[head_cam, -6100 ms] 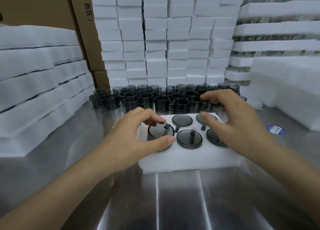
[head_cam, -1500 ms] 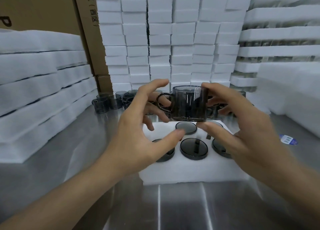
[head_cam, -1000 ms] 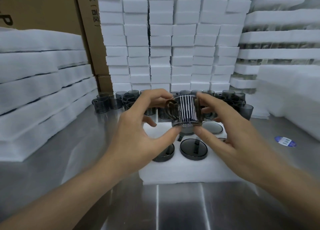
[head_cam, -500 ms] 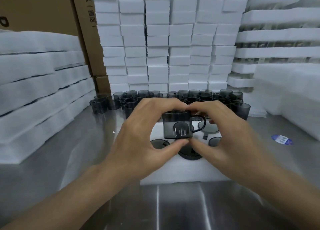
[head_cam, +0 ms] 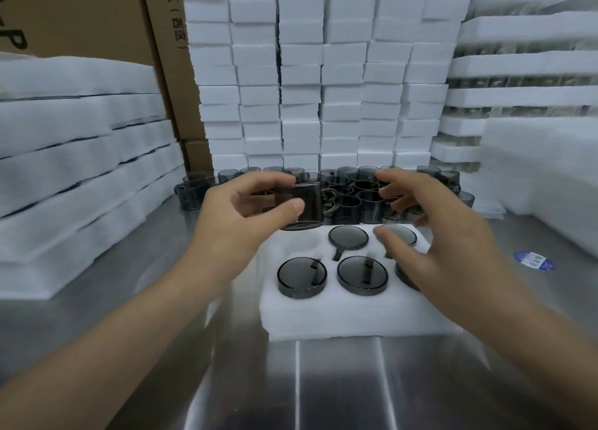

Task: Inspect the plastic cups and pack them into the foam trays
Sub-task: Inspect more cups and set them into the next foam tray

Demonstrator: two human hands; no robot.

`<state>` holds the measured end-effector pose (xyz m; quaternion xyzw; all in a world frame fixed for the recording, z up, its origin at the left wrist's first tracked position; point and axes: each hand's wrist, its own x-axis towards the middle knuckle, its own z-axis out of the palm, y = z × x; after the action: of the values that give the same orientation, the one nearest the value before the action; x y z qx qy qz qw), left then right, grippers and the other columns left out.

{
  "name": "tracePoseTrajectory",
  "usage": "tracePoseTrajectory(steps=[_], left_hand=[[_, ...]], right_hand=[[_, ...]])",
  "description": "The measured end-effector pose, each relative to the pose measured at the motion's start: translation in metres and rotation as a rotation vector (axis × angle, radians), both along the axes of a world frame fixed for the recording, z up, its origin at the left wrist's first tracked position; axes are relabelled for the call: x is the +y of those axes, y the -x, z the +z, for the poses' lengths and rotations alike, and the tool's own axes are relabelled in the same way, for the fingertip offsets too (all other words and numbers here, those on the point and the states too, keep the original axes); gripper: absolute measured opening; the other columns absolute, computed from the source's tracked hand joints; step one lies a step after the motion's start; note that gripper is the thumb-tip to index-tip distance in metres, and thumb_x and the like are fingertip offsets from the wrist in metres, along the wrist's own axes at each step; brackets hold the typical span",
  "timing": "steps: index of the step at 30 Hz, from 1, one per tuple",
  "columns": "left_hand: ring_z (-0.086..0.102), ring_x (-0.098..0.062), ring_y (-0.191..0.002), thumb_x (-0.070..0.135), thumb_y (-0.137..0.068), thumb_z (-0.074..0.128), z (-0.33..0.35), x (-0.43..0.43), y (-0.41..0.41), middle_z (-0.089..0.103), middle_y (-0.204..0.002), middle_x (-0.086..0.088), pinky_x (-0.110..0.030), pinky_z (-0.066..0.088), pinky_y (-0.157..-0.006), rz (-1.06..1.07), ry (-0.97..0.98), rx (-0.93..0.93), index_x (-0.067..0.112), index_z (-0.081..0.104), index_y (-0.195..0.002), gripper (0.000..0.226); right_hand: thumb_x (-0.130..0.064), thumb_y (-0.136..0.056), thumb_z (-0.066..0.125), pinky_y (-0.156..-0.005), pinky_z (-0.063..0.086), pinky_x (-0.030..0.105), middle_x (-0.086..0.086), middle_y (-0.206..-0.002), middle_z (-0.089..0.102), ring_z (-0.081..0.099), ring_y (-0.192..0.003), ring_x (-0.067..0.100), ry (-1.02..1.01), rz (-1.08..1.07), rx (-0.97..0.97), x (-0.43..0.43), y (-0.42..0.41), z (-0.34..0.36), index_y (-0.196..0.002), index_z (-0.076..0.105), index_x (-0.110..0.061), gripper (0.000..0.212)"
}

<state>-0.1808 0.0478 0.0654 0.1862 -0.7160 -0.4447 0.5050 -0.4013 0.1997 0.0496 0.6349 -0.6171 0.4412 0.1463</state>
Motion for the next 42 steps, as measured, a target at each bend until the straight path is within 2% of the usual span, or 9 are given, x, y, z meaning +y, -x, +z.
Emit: tracePoseTrajectory(steps=[6, 9, 14, 17, 23, 29, 32, 36, 42], left_hand=[[0.078, -0.010, -0.096, 0.004, -0.084, 0.088, -0.007, -0.011, -0.002, 0.079, -0.108, 0.019, -0.014, 0.057, -0.080, 0.079, -0.053, -0.054, 0.016, 0.079, -0.095, 0.018], [0.074, -0.002, -0.088, 0.010, -0.086, 0.088, -0.010, -0.016, -0.003, 0.080, -0.098, 0.011, -0.016, 0.055, -0.080, 0.119, -0.086, -0.069, 0.024, 0.078, -0.089, 0.017], [0.077, -0.024, -0.095, 0.020, -0.079, 0.082, 0.000, -0.014, -0.003, 0.079, -0.096, -0.007, -0.035, 0.063, -0.092, -0.084, -0.305, 0.083, 0.029, 0.077, -0.076, 0.011], [0.077, -0.028, -0.097, 0.024, -0.076, 0.088, 0.006, -0.001, 0.000, 0.077, -0.103, -0.014, -0.031, 0.062, -0.087, -0.260, -0.314, 0.070, 0.024, 0.078, -0.083, 0.012], [0.077, -0.020, -0.088, 0.046, -0.065, 0.093, 0.001, 0.041, 0.014, 0.072, -0.115, -0.011, -0.029, 0.060, -0.075, -0.139, -0.222, -0.024, 0.035, 0.074, -0.112, 0.052], [0.072, -0.013, -0.097, 0.051, -0.079, 0.078, 0.009, 0.049, 0.010, 0.069, -0.128, 0.011, -0.028, 0.055, -0.079, -0.203, -0.048, -0.050, 0.042, 0.072, -0.130, 0.052], [0.066, -0.005, -0.109, 0.041, -0.086, 0.074, 0.012, 0.042, 0.006, 0.073, -0.133, 0.016, -0.017, 0.047, -0.090, -0.202, -0.014, -0.129, 0.037, 0.070, -0.141, 0.055], [0.071, 0.004, -0.099, 0.029, -0.092, 0.072, 0.011, 0.040, 0.009, 0.080, -0.117, 0.007, -0.005, 0.049, -0.080, -0.311, -0.087, -0.122, 0.015, 0.075, -0.133, 0.044], [0.078, -0.006, -0.094, 0.050, -0.065, 0.094, -0.001, 0.009, 0.008, 0.083, -0.104, 0.005, -0.018, 0.052, -0.075, -0.009, -0.243, -0.051, 0.025, 0.072, -0.118, 0.063]], right_hand=[[-0.030, -0.096, 0.065, -0.093, 0.043, 0.017, -0.028, -0.118, 0.057, 0.056, -0.113, -0.002, -0.002, -0.032, 0.027, 0.001, 0.000, 0.002, -0.141, 0.054, -0.042, 0.048], [-0.030, -0.096, 0.065, -0.092, 0.049, 0.026, -0.028, -0.120, 0.057, 0.057, -0.114, 0.003, -0.015, -0.027, 0.057, 0.002, -0.004, 0.002, -0.139, 0.054, -0.043, 0.046], [-0.036, -0.096, 0.064, -0.091, 0.054, 0.035, -0.027, -0.120, 0.059, 0.058, -0.114, 0.003, -0.021, -0.019, 0.049, 0.002, -0.008, 0.001, -0.137, 0.056, -0.043, 0.043], [-0.047, -0.095, 0.065, -0.086, 0.054, 0.031, -0.026, -0.118, 0.062, 0.061, -0.113, 0.004, -0.036, 0.015, 0.021, 0.004, -0.012, 0.000, -0.140, 0.053, -0.047, 0.047], [-0.070, -0.082, 0.070, -0.081, 0.049, 0.014, -0.025, -0.118, 0.060, 0.062, -0.113, 0.004, -0.003, 0.088, -0.006, 0.007, -0.031, 0.003, -0.142, 0.049, -0.050, 0.067], [-0.051, -0.090, 0.072, -0.084, 0.054, 0.031, -0.013, -0.123, 0.073, 0.069, -0.115, 0.014, 0.022, 0.314, -0.352, 0.009, -0.038, 0.008, -0.136, 0.061, -0.036, 0.049], [-0.051, -0.099, 0.056, -0.081, 0.052, 0.018, -0.015, -0.111, 0.076, 0.071, -0.099, 0.004, -0.008, 0.390, -0.434, 0.011, -0.037, 0.009, -0.129, 0.062, -0.031, 0.036], [-0.057, -0.106, 0.039, -0.082, 0.052, 0.020, -0.017, -0.112, 0.074, 0.069, -0.106, 0.005, -0.041, 0.331, -0.385, 0.011, -0.038, 0.007, -0.128, 0.063, -0.037, 0.038], [-0.075, -0.096, 0.037, -0.088, 0.052, 0.037, -0.020, -0.109, 0.075, 0.069, -0.106, 0.004, -0.080, 0.213, -0.392, 0.007, -0.027, 0.006, -0.137, 0.052, -0.053, 0.049]])
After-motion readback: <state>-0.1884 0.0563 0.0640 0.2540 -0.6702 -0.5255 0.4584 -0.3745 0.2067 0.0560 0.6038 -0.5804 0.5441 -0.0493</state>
